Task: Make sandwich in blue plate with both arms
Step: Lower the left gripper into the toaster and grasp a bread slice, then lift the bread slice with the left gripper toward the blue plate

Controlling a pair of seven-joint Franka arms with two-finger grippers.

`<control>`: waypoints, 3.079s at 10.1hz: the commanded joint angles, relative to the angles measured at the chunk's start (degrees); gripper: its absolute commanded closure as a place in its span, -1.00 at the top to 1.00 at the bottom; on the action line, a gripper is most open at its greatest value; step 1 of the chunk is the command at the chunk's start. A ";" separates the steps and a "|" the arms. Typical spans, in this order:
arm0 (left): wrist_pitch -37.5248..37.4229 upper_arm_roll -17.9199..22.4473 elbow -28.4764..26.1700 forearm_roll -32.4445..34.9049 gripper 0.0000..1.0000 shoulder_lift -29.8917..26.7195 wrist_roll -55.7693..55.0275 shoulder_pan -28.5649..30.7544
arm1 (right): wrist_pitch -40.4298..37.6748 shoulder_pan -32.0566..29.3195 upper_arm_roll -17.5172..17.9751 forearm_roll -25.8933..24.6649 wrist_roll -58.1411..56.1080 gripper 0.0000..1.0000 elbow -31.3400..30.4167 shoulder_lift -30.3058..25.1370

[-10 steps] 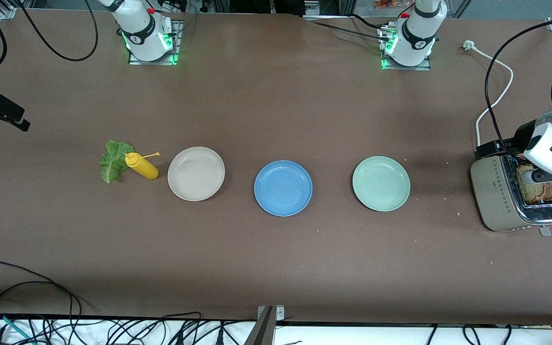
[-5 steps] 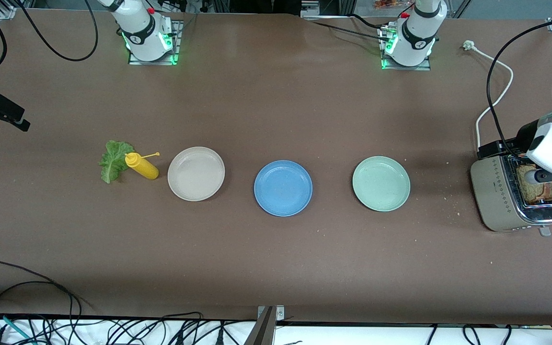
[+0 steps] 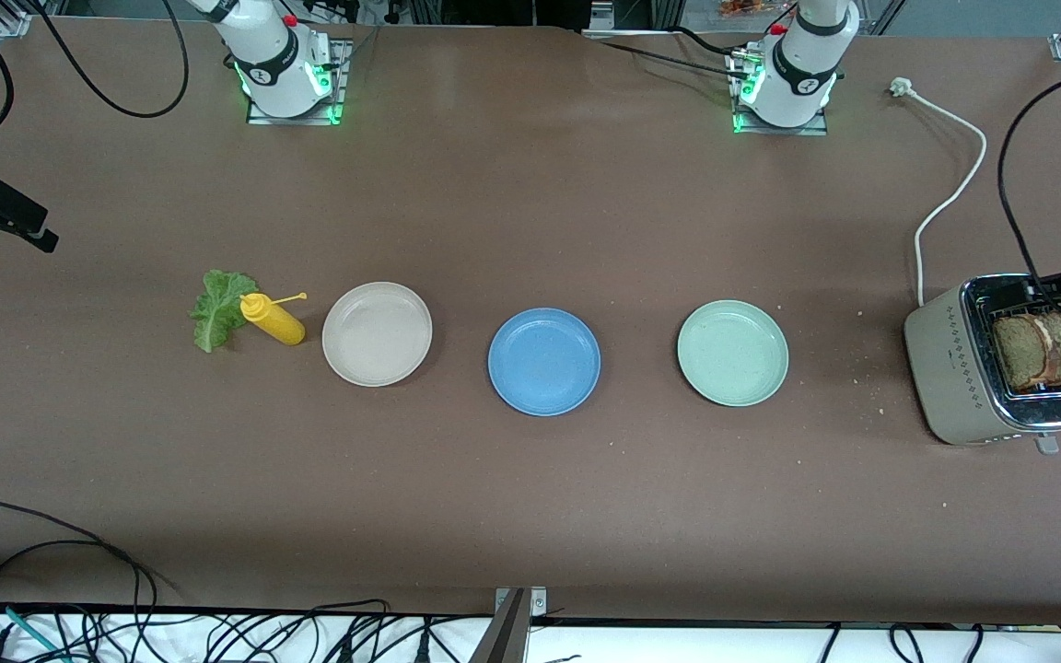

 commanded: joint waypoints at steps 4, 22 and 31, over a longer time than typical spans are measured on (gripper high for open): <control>5.07 -0.39 7.09 -0.24 1.00 11.45 4.65 6.01 | -1.00 -0.13 0.10 0.78 0.23 1.00 0.87 -0.17; 7.72 -0.47 7.26 -5.26 -1.00 14.10 4.65 8.57 | -2.75 -0.04 0.28 0.78 0.23 1.00 0.70 -0.78; -17.74 -5.21 18.95 -7.00 -1.00 6.03 -0.24 7.51 | -3.63 0.57 0.63 0.26 3.83 1.00 0.96 -0.70</control>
